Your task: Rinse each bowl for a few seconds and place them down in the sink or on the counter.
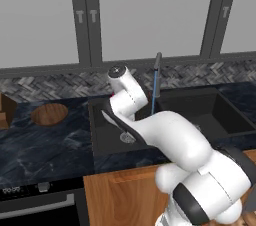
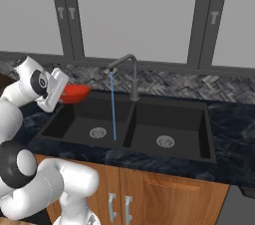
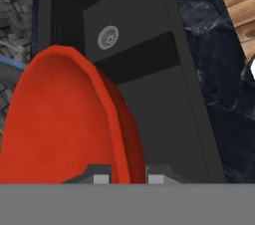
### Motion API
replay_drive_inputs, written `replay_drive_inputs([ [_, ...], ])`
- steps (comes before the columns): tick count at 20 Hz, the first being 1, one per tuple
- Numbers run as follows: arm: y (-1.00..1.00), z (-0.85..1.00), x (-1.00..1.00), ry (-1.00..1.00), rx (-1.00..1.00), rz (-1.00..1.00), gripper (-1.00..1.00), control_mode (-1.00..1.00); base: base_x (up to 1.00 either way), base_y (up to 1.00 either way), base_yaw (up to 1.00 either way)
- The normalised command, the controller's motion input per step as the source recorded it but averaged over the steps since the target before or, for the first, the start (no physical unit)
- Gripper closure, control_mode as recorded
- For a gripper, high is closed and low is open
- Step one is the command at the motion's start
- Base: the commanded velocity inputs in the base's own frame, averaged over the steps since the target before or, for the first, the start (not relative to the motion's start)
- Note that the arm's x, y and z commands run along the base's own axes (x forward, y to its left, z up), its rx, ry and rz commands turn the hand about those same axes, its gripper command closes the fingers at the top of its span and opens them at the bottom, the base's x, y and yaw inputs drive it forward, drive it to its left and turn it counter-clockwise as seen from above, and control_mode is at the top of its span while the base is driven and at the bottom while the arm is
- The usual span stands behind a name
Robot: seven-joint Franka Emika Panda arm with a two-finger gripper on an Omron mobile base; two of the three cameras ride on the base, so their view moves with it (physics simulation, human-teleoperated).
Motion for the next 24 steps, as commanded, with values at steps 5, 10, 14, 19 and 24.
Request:
replay_drive_inputs([
  [5,0.44,0.01,-0.19,0.00,0.03,0.03,1.00,-1.00,0.00,0.00,0.00],
  [10,0.47,0.03,-0.15,0.01,0.03,0.03,1.00,-1.00,0.00,0.00,0.00],
  [14,0.49,0.02,-0.18,0.00,0.01,0.04,1.00,-1.00,0.00,0.00,0.00],
  [19,0.55,0.00,-0.18,0.00,-0.01,0.03,1.00,-1.00,0.00,0.00,0.00],
  [24,0.57,0.00,-0.17,0.00,0.00,0.04,1.00,-1.00,0.00,0.00,0.00],
])
